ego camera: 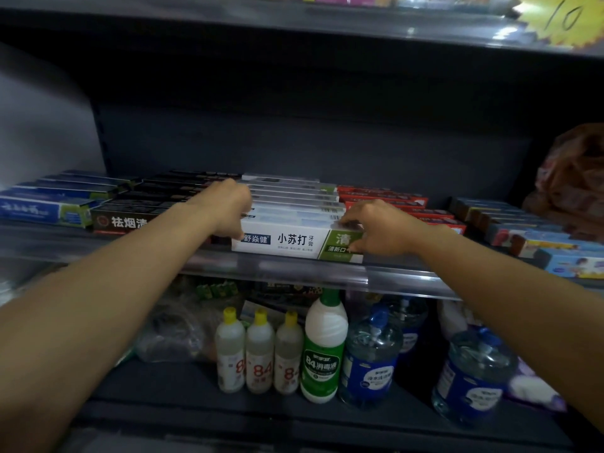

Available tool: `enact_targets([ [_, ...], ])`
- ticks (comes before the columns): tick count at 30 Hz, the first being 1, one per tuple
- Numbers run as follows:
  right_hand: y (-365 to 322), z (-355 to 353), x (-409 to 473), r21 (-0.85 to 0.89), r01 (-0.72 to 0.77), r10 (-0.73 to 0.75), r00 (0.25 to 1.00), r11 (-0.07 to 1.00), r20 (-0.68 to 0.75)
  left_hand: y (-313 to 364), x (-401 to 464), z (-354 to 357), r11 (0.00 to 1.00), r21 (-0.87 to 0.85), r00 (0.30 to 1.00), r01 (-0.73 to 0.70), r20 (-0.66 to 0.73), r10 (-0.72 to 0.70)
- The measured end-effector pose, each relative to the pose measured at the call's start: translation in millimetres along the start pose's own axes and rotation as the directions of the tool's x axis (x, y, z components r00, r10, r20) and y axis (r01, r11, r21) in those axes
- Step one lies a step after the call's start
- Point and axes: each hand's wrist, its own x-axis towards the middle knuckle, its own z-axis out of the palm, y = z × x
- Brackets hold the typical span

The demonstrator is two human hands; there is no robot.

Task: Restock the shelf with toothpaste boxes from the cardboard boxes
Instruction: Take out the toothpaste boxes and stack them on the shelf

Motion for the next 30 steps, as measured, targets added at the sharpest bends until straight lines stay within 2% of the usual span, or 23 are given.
enact_targets([
  [6, 2, -17, -2, -0.004, -0.023, 0.023, 0.998, 1.0, 0.063, 22, -7, -17, 0.987, -0.139, 0.996, -0.079, 0.023, 0.083],
  [10, 7, -31, -20, 0.036, -0.052, 0.05, 0.997, 0.998, 0.053, 51, -14, -23, 0.972, -0.185, 0.989, -0.143, 0.003, 0.146],
  [16, 9, -23, -90, 0.031, -0.067, 0.067, 0.998, 0.997, -0.004, 114, -44, -6, 0.915, -0.205, 0.938, -0.347, -0.065, 0.342],
  [19, 9, 10, -137, 0.082, -0.099, 0.094, 0.994, 0.992, 0.063, 157, -67, 28, 0.848, -0.238, 0.874, -0.474, -0.005, 0.487],
  [24, 4, 87, -214, 0.129, -0.152, 0.119, 0.965, 0.98, 0.232, 225, -101, 115, 0.758, -0.226, 0.727, -0.612, 0.215, 0.652],
  [30, -10, 189, -278, 0.146, -0.279, 0.171, 0.847, 0.949, 0.504, 270, -123, 201, 0.663, -0.382, 0.55, -0.644, 0.371, 0.748],
])
